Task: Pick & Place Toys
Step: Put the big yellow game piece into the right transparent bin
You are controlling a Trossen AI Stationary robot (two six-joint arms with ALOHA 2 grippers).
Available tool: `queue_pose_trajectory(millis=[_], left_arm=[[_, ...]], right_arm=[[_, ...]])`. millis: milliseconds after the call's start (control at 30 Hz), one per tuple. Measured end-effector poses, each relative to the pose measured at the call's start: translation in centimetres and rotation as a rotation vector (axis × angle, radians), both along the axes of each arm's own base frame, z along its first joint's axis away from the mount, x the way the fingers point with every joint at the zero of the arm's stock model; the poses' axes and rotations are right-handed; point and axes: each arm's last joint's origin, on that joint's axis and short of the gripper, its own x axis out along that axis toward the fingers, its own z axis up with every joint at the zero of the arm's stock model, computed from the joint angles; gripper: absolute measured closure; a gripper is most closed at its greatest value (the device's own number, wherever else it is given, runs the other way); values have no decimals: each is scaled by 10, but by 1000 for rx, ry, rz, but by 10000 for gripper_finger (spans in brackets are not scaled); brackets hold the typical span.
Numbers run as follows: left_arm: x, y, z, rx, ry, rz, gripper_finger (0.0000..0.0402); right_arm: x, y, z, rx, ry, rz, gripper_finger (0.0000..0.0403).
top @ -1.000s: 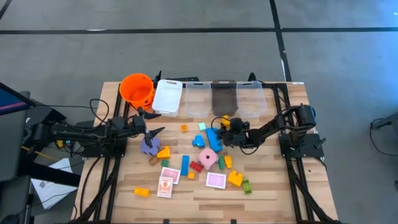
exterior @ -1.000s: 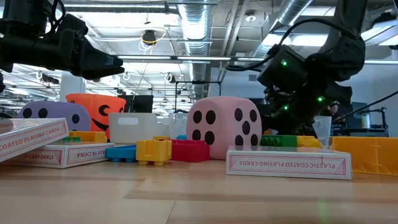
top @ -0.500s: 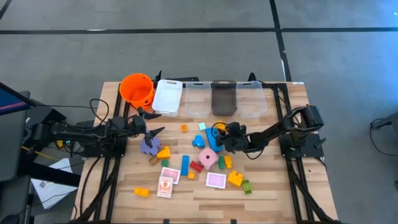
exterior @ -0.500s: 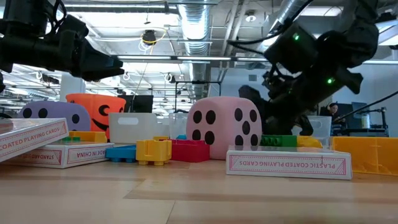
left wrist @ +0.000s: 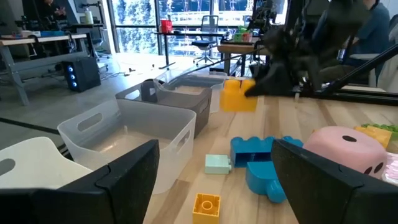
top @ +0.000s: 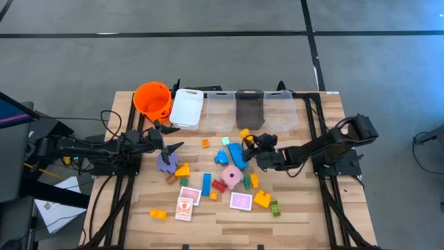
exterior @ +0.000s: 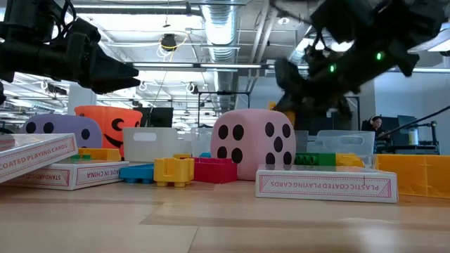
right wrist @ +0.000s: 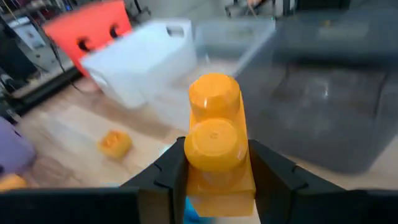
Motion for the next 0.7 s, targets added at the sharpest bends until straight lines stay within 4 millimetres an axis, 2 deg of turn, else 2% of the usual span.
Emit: queue_pose_trajectory(millis=[200, 333, 467, 633, 700], left_arm=[[0, 0, 0, 0, 0, 0, 101], [0, 0, 0, 0, 0, 0, 101], [0, 0, 0, -9, -4, 1, 101], [0, 0, 0, -27, -11, 3, 101], [0, 0, 0, -27, -11, 5, 101]], right_arm=[[-12, -12, 40, -111, -7, -30, 275], [-28, -28, 57, -146, 35, -104, 275], [-48, -47, 61, -143, 109, -230, 275], [-71, -69, 54, -67, 181, -371, 274], [-75, -75, 51, -51, 197, -414, 254]])
